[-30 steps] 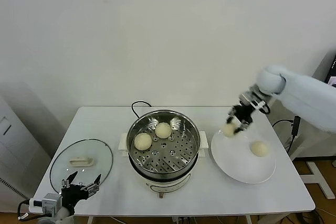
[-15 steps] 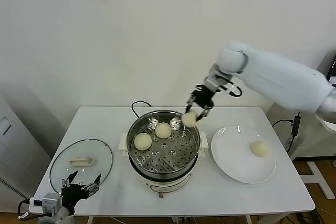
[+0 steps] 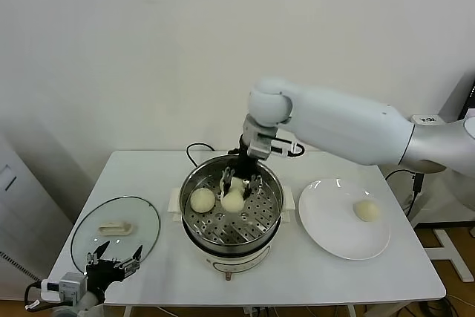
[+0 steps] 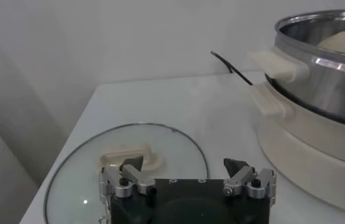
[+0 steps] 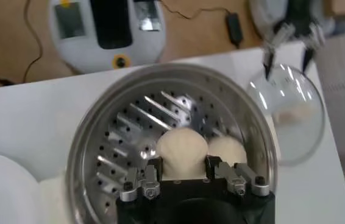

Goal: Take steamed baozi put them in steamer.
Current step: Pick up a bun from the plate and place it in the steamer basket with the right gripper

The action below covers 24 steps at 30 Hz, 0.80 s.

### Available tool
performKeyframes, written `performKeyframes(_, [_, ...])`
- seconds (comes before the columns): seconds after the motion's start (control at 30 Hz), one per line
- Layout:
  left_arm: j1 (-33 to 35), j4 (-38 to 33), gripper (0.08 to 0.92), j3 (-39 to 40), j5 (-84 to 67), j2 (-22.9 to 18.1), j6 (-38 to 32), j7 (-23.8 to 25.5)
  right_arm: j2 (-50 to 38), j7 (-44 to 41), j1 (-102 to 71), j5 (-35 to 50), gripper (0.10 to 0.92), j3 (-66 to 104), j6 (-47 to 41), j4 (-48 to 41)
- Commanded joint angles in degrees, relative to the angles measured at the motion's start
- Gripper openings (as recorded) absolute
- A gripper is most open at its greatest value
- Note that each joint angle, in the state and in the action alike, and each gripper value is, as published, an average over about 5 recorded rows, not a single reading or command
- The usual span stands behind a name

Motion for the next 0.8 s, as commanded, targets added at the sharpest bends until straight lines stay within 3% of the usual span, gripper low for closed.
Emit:
performKeyframes(0.03, [0.1, -0.1, 0.823, 0.0, 0.0, 0.0, -0.1, 0.0, 2.3, 0.2, -2.2, -4.3, 0.450, -1.3, 4.4, 4.9])
performKeyframes(0.5, [0.6, -0.4, 0.823, -0.2, 0.1, -0.3, -0.1, 0.0, 4.4, 1.4, -6.7, -13.1, 0.465, -0.5, 5.3, 4.7])
performKeyframes(0.8, [0.5, -0.4, 0.823, -0.2, 0.1, -0.2, -0.1, 0.0, 4.0, 1.4, -6.9, -15.1, 0.679, 0.1, 5.1, 4.2])
